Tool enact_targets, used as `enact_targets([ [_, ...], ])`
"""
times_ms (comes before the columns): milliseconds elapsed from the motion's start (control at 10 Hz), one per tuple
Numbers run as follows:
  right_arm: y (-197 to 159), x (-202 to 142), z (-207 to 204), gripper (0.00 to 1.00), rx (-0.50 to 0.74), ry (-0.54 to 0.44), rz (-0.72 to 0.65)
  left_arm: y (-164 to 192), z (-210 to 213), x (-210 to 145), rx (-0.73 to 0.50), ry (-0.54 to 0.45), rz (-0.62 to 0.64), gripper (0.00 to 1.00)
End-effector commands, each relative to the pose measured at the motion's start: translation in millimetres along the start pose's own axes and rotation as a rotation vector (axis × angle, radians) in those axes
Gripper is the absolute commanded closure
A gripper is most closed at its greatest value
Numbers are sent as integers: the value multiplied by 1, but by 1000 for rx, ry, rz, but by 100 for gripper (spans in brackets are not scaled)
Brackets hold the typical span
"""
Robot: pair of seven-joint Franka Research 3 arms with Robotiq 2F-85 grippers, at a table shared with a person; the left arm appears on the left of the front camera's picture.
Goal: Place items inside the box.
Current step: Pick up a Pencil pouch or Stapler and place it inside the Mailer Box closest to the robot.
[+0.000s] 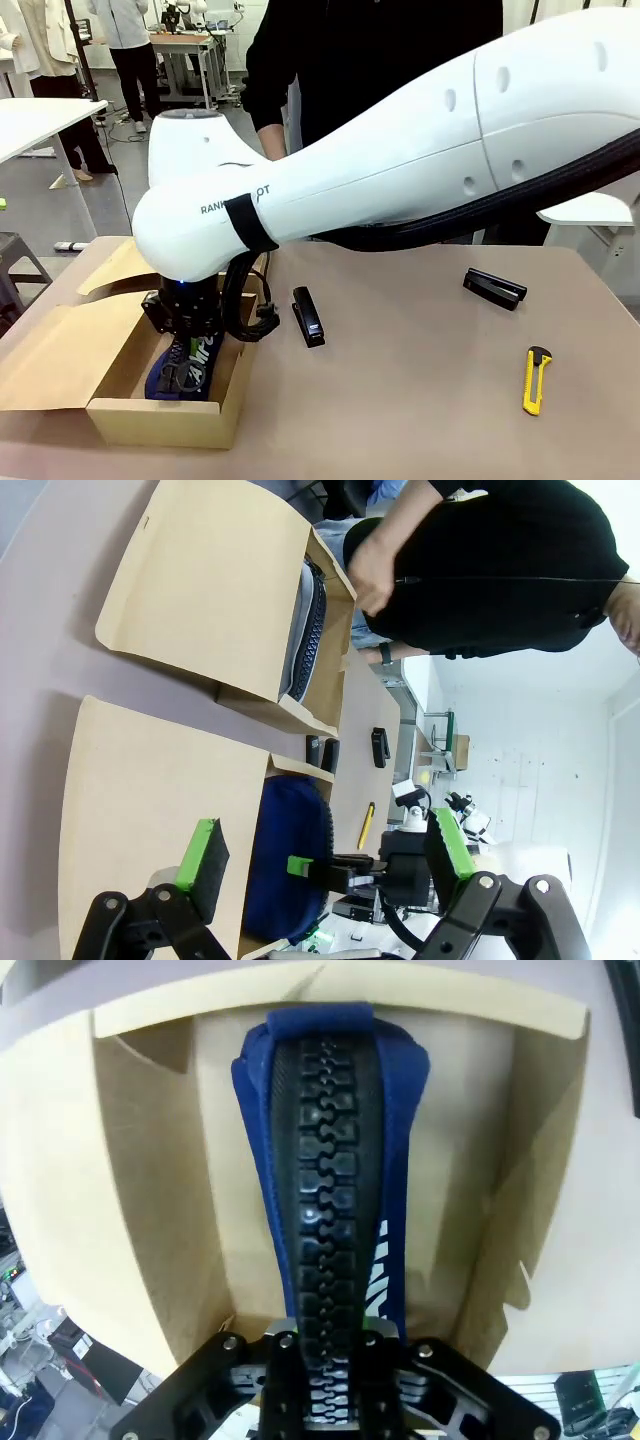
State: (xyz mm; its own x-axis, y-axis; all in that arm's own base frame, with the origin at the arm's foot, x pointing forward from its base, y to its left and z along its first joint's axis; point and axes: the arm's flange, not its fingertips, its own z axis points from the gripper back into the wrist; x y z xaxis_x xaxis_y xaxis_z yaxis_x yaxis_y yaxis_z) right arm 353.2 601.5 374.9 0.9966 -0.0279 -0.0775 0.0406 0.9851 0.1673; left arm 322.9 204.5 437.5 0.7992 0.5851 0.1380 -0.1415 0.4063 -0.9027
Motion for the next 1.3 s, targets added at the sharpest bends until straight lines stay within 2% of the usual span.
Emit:
enact_targets([
  [0, 7, 3, -1, 93, 17, -2, -35, 1, 1, -1, -18, 0, -21, 0],
  [200, 6, 5, -4, 93, 9, 11, -39, 1, 1, -1, -18, 0, -21, 0],
  [300, 5, 5, -3, 84, 26, 27, -40, 1, 1, -1, -18, 0, -21, 0],
  [400, 5, 4, -2, 34, 34, 29, -37, 1, 1, -1, -18, 0, -21, 0],
  [500, 3, 4, 0, 25, 49, 32, -34, 1, 1, -1, -18, 0, -21, 0],
  [600, 1, 3, 3, 0, 67, 34, -27, 1, 1, -1, -18, 0, -21, 0],
  [800, -7, -2, 20, 0, 101, 0, -17, 1, 1, -1, -18, 0, -21, 0],
  [900, -22, -10, 44, 1, 140, -31, 11, 1, 1, -1, -18, 0, -21, 0],
  [1000, -49, -20, 75, 0, 185, 0, 88, 1, 1, -1, -18, 0, -21, 0],
  [1100, -94, -30, 108, 0, 239, 29, 157, 1, 1, -1, -18, 0, -21, 0],
  [1200, -142, -35, 130, 0, 310, 36, 133, 1, 1, -1, -18, 0, -21, 0],
])
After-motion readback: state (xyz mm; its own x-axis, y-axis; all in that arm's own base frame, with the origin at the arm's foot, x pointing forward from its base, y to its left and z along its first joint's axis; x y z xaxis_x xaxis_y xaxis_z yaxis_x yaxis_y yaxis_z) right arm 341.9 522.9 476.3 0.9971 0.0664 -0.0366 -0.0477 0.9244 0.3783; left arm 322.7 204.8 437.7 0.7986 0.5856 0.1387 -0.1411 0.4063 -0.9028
